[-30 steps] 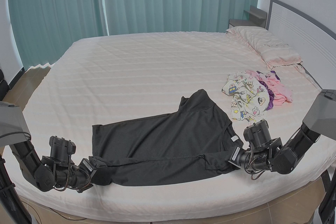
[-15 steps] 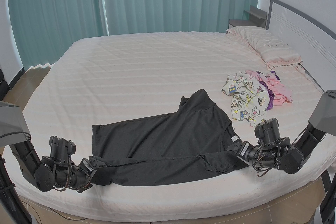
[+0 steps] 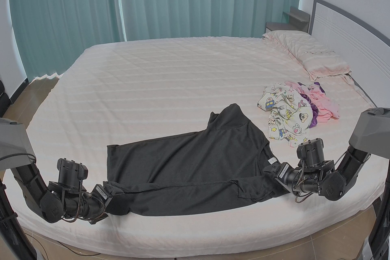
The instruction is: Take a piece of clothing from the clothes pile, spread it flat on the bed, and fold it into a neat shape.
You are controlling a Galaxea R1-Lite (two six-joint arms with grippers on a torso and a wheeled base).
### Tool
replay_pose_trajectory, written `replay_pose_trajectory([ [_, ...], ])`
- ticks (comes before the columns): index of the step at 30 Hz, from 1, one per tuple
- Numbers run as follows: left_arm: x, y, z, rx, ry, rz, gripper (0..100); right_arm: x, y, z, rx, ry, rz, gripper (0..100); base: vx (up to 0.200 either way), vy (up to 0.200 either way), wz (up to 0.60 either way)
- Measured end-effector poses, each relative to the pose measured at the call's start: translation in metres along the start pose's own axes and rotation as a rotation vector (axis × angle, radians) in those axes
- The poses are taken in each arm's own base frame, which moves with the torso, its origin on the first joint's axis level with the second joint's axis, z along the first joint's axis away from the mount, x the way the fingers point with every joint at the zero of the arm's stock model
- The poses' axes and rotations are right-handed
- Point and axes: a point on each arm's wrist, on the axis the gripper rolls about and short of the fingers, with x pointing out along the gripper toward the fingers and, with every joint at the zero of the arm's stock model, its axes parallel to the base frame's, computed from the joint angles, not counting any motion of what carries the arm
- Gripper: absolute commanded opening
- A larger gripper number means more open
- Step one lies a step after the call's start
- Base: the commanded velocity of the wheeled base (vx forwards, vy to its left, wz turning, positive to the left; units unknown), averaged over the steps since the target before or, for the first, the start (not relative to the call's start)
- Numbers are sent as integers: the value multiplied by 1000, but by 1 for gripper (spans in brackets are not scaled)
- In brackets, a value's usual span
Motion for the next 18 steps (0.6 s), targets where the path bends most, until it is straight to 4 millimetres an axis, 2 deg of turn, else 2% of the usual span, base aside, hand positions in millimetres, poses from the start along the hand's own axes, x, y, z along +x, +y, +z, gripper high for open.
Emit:
replay_pose_trajectory([
  [1,0,0,0,0,0,0,100,0,0,-1,6,8,4,0,0,0,0],
  [10,0,0,0,0,1,-1,100,10,6,2,32,23,49,0,0,0,0],
  [18,0,0,0,-1,0,-1,100,11,1,0,33,26,29,0,0,0,0],
])
